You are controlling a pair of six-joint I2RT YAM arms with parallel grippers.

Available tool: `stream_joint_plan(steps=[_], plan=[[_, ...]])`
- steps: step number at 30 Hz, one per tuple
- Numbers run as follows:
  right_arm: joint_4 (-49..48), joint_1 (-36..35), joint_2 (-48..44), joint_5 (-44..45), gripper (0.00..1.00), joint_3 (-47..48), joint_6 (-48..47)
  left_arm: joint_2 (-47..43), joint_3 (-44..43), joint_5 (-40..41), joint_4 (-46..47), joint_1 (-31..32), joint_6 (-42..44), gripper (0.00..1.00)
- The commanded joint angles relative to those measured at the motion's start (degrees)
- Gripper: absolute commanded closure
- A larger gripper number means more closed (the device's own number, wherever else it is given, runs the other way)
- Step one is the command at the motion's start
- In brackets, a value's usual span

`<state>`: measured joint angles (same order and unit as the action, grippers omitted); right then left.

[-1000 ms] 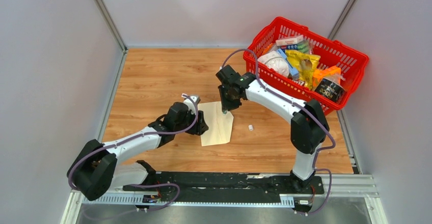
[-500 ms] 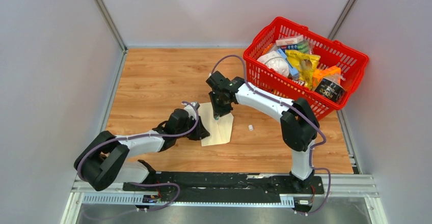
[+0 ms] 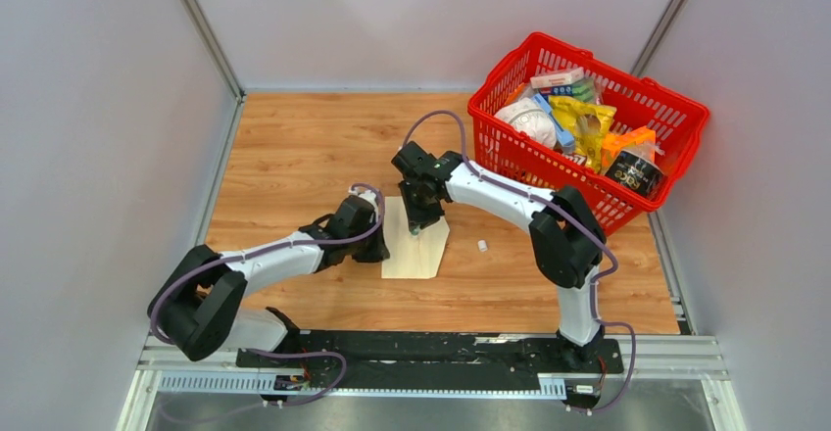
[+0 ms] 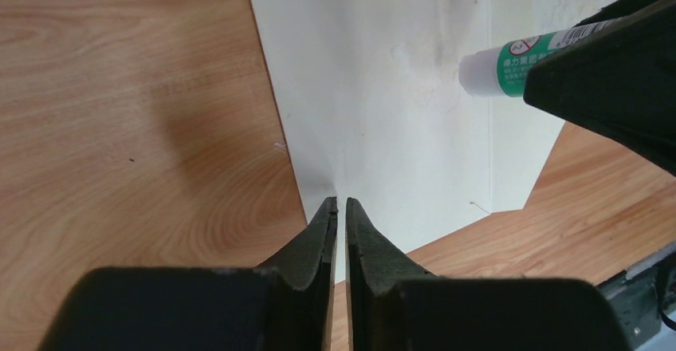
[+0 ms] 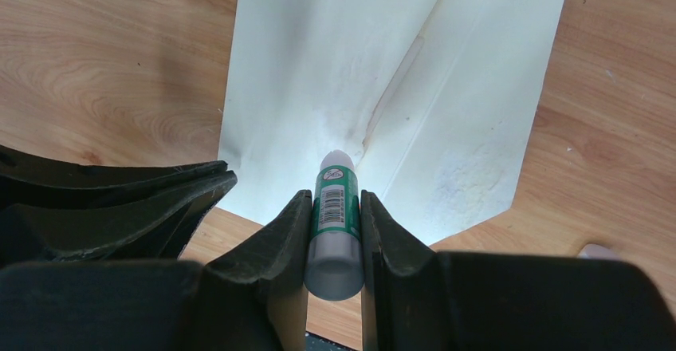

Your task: Place the letter into the envelope and seal it

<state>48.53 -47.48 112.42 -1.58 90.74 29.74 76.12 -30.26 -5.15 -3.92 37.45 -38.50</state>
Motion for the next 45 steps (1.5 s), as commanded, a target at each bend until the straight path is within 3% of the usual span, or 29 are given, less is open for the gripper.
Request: stream_joint_plan(steps=[1, 13, 20, 24, 27, 30, 36, 39, 45], plan=[[-1.2, -0.2, 1.3, 0.1, 1.0, 3.8, 0.4, 2.3, -5.4, 4.9, -12.4, 0.0, 5.5, 0.87], [-2.8, 0.5, 1.5, 1.6, 1.0, 1.8, 1.4, 5.3, -7.8, 2.0, -13.6, -1.1, 5.3, 0.89], [-3.7, 1.7, -1.9, 1.5, 1.0, -0.5, 2.8, 0.7, -10.5, -0.7, -17.3, -0.4, 9.2, 0.57], [-4.6, 3.6, -4.4, 1.2, 1.0, -1.7, 3.8, -4.9, -9.0, -1.7, -13.0, 1.4, 10.2, 0.54], [-5.2, 5.1, -5.4, 0.4, 1.0, -2.4, 4.4, -3.9, -6.6, -8.5, -5.3, 1.4, 9.3, 0.59], [-5.4, 5.7, -5.4, -0.4, 1.0, -2.1, 4.1, 0.6, -6.2, -11.0, -3.6, 1.5, 7.5, 0.66], [-6.3, 5.1, -4.0, -3.2, 1.0, -1.8, 3.8, 4.6, -2.0, -10.1, 2.1, 1.5, 2.9, 0.87], [-6.4, 4.0, -3.2, -3.5, 1.0, -1.4, 2.9, 5.9, -1.4, -7.1, 0.4, 1.5, 1.1, 1.0], [-6.2, 2.2, -2.0, -3.3, 1.0, -2.2, 2.3, 7.6, -4.3, 0.4, -9.6, 1.5, 1.1, 1.0]])
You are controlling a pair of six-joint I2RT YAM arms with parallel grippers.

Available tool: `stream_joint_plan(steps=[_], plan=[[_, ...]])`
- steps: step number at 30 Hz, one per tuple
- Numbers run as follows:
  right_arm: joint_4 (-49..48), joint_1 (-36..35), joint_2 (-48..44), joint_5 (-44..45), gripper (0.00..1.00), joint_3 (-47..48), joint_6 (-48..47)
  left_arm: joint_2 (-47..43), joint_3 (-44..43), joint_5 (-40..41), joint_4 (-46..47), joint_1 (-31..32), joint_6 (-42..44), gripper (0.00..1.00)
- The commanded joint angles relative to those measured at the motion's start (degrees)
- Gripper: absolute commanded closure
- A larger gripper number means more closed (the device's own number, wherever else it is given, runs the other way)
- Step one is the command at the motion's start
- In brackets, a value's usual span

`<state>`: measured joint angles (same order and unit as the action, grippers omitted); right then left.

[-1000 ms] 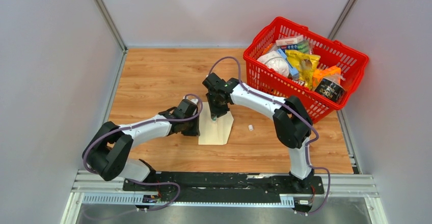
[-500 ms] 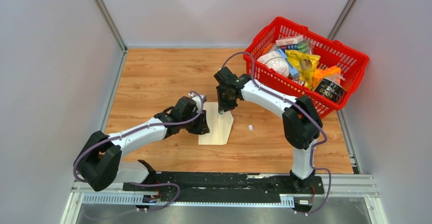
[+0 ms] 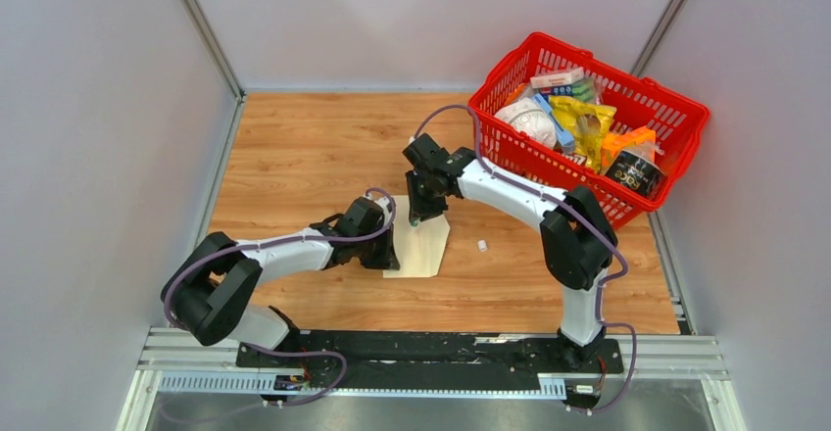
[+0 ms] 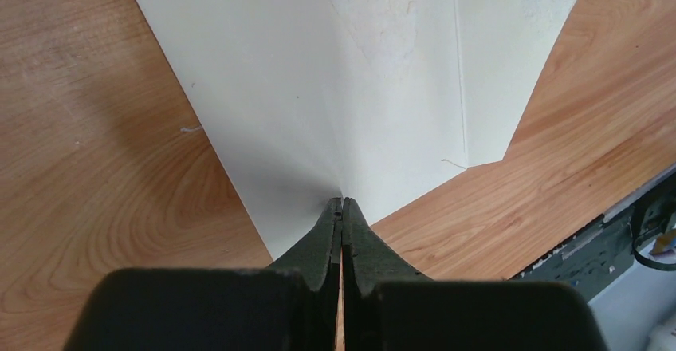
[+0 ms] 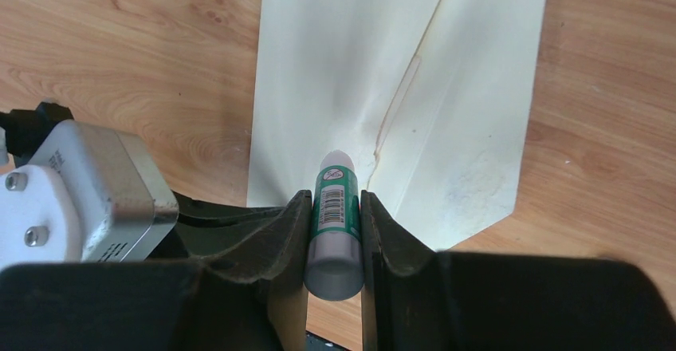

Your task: Place the letter into the envelope and seal it

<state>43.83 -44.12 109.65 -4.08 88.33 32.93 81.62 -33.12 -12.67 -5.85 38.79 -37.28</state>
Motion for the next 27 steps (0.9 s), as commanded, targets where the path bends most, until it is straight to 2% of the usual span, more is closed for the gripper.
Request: stream_joint_plan(steps=[1, 8, 27], plan=[[-1.5, -1.4, 0.7, -0.5, 1.0, -0.3, -0.9, 1.9, -1.9, 9.1, -9.3, 0.2, 0.0, 1.0], [-3.1, -2.5, 2.0, -1.6, 1.0, -2.5, -0.8, -0.5, -1.9, 9.7, -12.1, -0.8, 0.4, 1.0], [-3.0, -4.0, 5.8, 0.3, 1.0, 1.7, -2.5, -2.9, -0.9, 8.4, -14.2, -4.5, 2.6, 1.0]])
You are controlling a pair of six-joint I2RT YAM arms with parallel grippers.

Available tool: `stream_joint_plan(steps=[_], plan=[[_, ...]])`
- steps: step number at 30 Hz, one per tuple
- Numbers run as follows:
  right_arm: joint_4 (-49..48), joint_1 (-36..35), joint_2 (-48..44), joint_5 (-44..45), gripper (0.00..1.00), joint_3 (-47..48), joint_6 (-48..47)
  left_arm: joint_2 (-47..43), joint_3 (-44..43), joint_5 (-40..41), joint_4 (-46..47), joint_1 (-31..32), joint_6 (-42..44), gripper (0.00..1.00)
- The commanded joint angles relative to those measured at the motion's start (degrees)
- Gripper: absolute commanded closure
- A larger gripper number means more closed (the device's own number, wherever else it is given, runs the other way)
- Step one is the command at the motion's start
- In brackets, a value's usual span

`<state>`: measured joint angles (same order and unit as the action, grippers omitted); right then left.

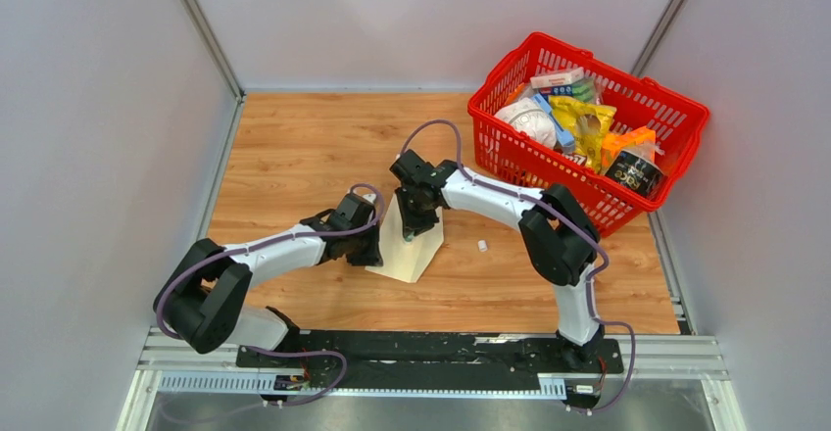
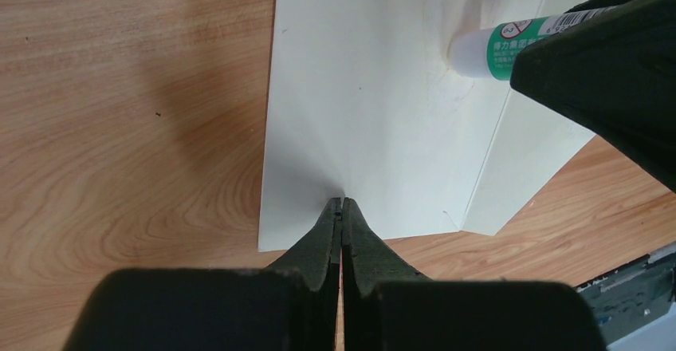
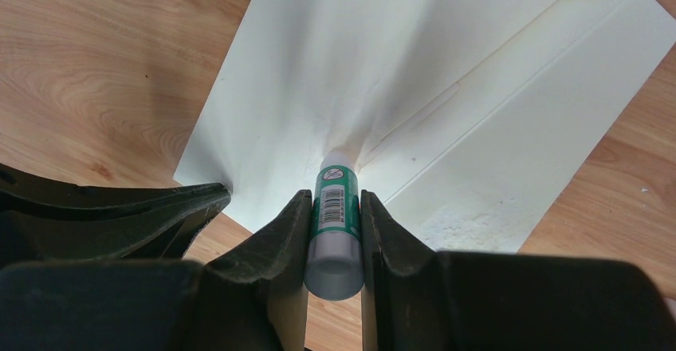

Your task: Place the letter into the envelope and seal it

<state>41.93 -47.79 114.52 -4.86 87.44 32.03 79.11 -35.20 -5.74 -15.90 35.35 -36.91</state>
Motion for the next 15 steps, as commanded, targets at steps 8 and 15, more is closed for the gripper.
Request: stream_joint_plan(steps=[8, 15], plan=[[-0.5, 1.3, 1.6, 2.8, 1.0, 4.8, -2.1, -0.4, 1.2, 0.7, -4.6, -2.3, 3.2, 1.0], [-2.0, -0.5, -0.1, 0.8, 1.0, 4.1, -1.9, -0.7, 0.9, 0.2, -5.0, -3.0, 3.8, 1.0]])
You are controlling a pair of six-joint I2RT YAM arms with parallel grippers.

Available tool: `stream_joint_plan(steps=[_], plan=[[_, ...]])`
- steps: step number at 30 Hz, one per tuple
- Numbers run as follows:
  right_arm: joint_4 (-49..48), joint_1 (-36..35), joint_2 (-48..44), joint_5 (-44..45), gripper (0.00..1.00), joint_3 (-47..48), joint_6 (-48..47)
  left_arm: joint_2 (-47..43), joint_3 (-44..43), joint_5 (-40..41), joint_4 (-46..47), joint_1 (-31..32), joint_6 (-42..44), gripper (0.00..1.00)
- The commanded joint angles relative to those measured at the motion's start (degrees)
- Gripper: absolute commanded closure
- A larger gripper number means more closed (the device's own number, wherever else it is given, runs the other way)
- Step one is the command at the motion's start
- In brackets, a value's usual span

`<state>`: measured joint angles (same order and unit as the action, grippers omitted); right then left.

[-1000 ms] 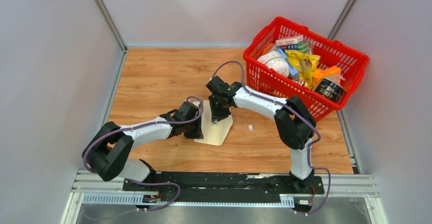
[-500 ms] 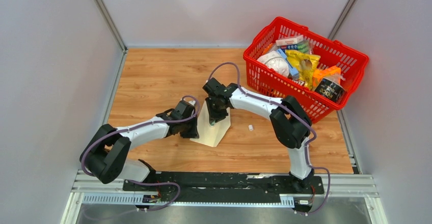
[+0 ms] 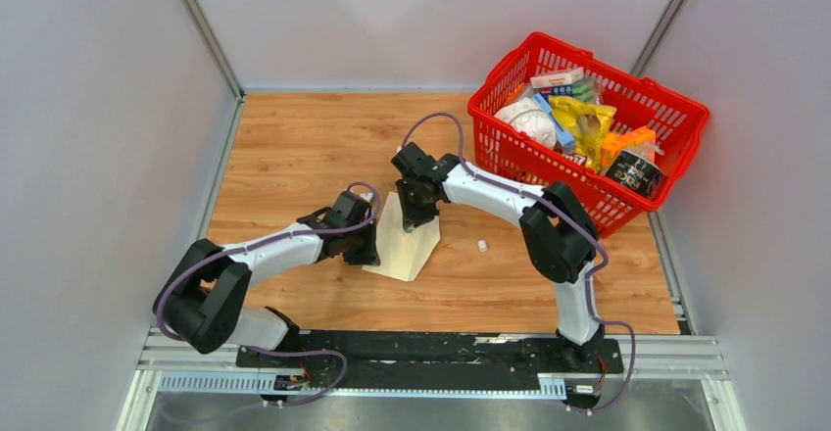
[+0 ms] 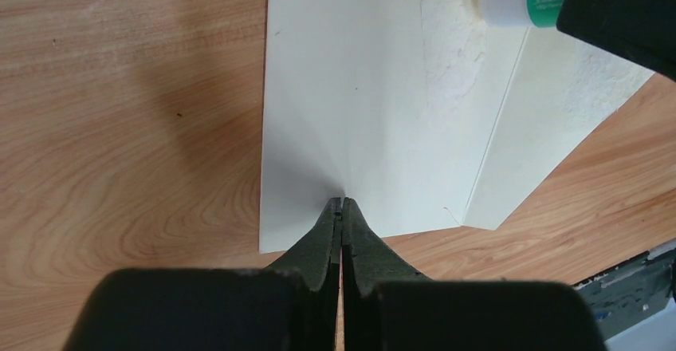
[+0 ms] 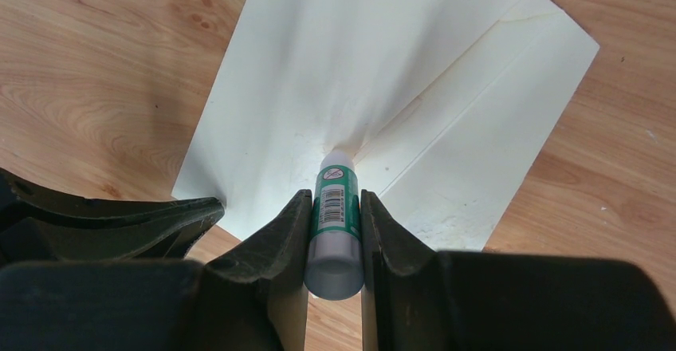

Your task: Place the letter into the envelope and seal it

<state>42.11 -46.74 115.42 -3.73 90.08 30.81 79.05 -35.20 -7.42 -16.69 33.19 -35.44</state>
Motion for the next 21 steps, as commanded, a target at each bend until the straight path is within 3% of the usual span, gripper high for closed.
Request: stream_joint_plan(steps=[1, 10, 21], plan=[[-2.3, -1.9, -1.1, -0.7, 1.0, 1.3, -0.7, -0.7, 0.7, 1.7, -4.3, -0.9, 2.5, 1.0], [-4.7, -2.7, -0.9, -2.3, 1.0, -1.0, -0.8, -0.4, 0.4, 1.0, -4.7, -2.2, 3.6, 1.0], [-3.0, -2.7, 0.9, 8.1, 1.0, 0.9, -3.8, -1.3, 0.0, 0.3, -6.0, -3.2, 4.7, 1.0]])
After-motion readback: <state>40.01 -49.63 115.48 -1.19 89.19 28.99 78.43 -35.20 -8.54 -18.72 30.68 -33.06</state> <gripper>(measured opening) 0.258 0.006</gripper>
